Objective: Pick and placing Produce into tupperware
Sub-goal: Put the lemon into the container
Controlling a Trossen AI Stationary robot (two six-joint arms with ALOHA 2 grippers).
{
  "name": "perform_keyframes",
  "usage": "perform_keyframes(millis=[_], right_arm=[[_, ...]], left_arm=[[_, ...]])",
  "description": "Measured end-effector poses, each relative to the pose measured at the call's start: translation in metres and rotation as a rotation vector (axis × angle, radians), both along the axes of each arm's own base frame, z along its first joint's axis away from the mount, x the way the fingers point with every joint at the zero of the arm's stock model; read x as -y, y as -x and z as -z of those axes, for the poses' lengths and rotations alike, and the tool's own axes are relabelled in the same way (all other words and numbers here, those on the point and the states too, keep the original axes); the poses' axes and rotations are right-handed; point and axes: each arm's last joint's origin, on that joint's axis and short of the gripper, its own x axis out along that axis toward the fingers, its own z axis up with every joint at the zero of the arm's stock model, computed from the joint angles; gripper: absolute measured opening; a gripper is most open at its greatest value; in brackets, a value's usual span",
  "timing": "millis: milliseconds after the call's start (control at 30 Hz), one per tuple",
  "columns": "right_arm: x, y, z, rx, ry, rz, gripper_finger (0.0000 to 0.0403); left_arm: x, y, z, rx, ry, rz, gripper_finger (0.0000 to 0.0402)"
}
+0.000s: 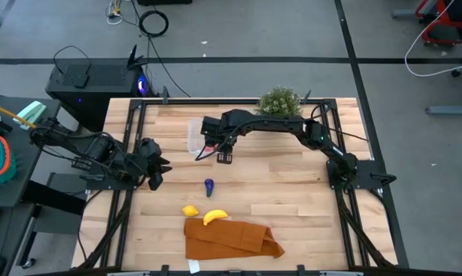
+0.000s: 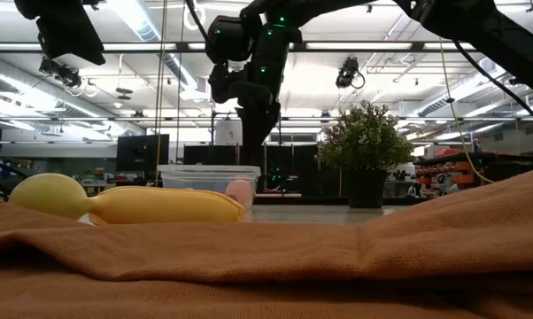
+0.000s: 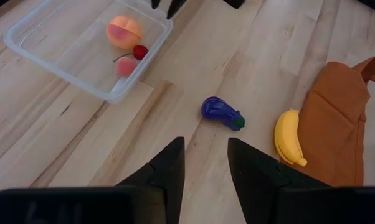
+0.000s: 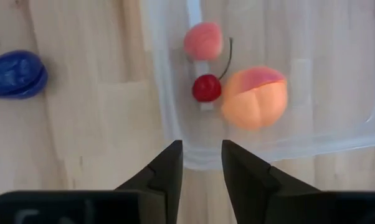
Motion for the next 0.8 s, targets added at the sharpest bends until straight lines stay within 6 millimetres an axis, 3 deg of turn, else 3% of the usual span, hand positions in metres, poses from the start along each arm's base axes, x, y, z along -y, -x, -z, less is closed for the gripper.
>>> perform_keyframes(millis=[200, 500, 667, 800], right_arm=[[-0.026, 0.004, -0.008, -0.023, -0.022, 0.002, 0.0109], [-0.099, 0.01, -0.039, 0.071, -0.075, -0.044, 0.0098], [-0.128, 0.012, -0.038, 0.067, -0.094, -0.017, 0.0099], [-0.149, 0.016, -0.024, 0.032, -0.11, 0.004, 0.0098]], left_arm=[[0.0, 0.0, 0.0, 0.001, 0.004, -0.004, 0.0132], [0.0, 0.0, 0.0, 0.0, -0.001, 0.003, 0.013], [0.001, 0.0, 0.0, -0.007, 0.007, 0.024, 0.0128], [0.002, 0.0, 0.0, -0.018, 0.018, 0.064, 0.0131]])
